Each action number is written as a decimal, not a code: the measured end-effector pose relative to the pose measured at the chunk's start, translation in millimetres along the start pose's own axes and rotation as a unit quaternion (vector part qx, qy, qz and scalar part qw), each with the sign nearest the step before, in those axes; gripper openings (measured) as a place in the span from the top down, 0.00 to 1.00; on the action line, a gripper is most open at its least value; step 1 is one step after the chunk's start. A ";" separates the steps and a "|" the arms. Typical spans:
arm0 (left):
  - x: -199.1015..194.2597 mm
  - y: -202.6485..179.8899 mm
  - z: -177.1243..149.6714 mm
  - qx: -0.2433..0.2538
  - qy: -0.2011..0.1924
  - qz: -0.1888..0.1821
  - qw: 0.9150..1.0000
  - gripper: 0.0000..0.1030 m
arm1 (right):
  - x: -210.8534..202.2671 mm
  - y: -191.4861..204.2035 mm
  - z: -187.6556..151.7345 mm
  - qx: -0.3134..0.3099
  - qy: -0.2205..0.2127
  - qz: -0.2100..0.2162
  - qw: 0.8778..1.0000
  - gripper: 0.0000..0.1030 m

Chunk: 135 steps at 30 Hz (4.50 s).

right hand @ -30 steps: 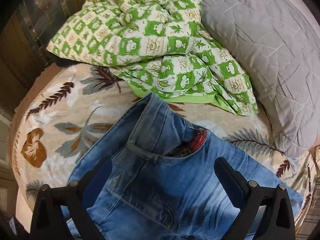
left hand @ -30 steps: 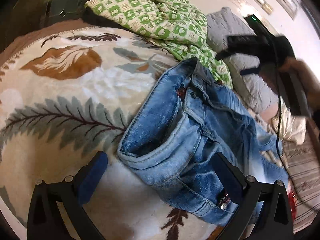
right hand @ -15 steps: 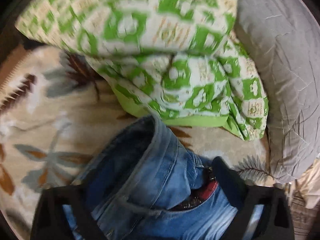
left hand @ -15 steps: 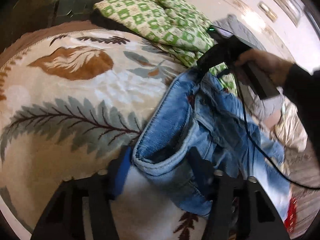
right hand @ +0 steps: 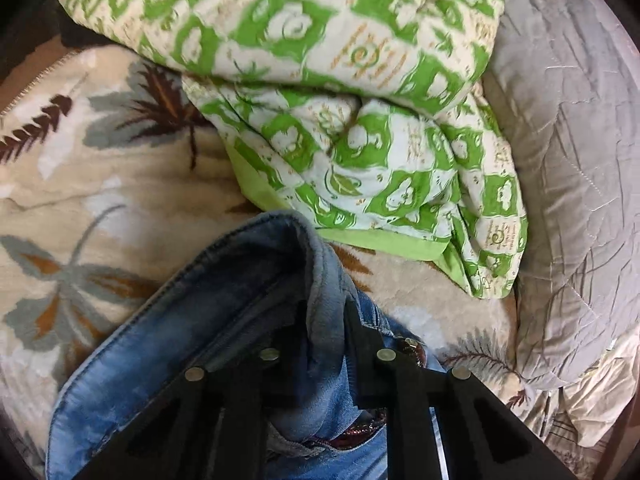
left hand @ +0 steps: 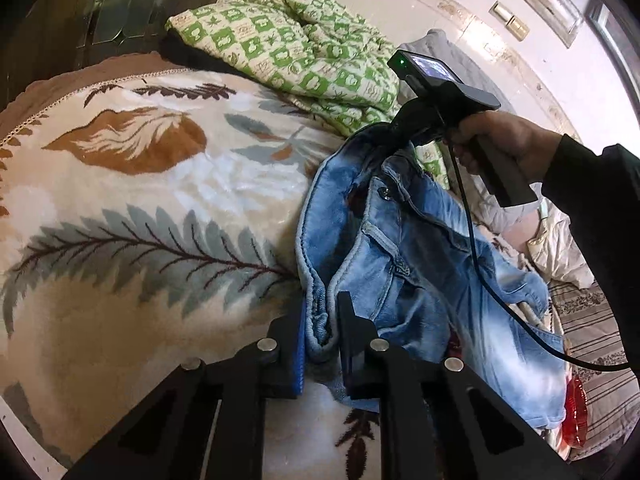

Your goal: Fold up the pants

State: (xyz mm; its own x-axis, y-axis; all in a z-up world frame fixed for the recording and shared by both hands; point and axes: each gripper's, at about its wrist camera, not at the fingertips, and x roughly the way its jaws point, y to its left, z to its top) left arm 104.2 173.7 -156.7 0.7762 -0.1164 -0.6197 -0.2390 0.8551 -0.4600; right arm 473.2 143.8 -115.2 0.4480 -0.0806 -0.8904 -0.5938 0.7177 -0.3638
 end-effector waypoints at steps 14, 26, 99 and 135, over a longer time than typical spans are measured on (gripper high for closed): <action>-63.2 21.5 10.1 -0.018 -0.082 -0.009 0.996 0.87 | -66.0 34.4 27.9 0.003 -0.062 0.020 0.998 0.85; -51.4 53.8 10.3 -0.061 -0.043 0.021 0.997 0.87 | -37.0 82.8 60.6 0.006 -0.045 0.007 0.999 0.85; 341.3 -314.2 102.8 0.498 0.278 -0.090 0.816 0.00 | 121.9 -376.9 -293.5 0.385 0.034 0.224 0.895 0.26; 207.2 -372.1 76.1 0.561 0.185 -0.108 0.800 0.97 | -11.5 -357.9 -330.7 0.308 -0.093 0.160 0.933 0.85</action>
State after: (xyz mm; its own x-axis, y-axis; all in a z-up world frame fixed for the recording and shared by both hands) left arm 398.4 -130.2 -65.4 0.4535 -0.2870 -0.8438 0.7126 0.6853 0.1499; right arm 459.6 -340.9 -65.4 0.4559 0.2866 -0.8426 -0.2465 0.9504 0.1899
